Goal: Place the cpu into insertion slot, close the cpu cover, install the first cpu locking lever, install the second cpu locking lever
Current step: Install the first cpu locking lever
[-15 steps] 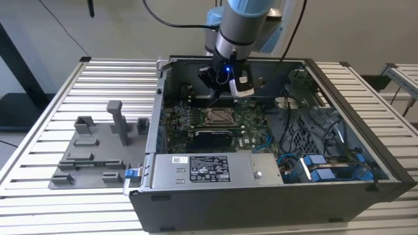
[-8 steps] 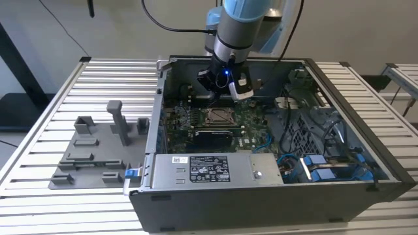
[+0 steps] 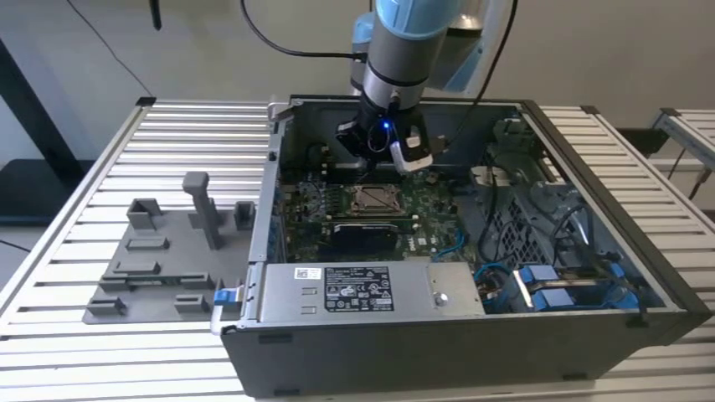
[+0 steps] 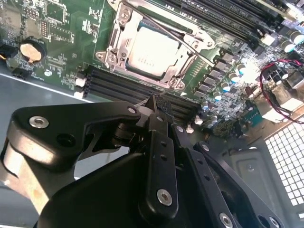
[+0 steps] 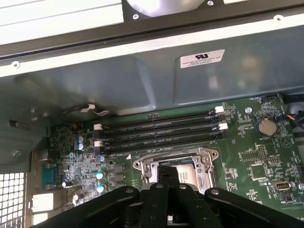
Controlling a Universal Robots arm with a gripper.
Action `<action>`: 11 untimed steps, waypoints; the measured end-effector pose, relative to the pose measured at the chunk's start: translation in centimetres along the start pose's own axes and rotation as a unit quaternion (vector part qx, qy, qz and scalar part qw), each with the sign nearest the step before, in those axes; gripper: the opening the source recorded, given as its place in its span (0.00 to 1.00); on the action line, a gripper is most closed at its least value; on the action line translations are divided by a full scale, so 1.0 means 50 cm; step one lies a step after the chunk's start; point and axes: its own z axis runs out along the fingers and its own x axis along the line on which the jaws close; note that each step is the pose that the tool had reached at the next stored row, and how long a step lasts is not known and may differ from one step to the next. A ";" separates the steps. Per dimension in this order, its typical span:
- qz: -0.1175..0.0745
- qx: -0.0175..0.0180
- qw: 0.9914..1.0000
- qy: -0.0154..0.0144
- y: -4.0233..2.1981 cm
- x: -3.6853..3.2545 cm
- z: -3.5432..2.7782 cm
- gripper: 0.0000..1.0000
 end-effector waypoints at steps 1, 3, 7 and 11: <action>-0.002 0.000 1.000 0.001 0.000 0.002 0.001 0.11; -0.008 -0.004 1.000 0.003 -0.001 0.004 0.003 0.11; -0.022 -0.013 1.000 0.006 -0.003 0.006 0.009 0.11; -0.035 -0.025 0.999 0.010 -0.003 0.008 0.013 0.11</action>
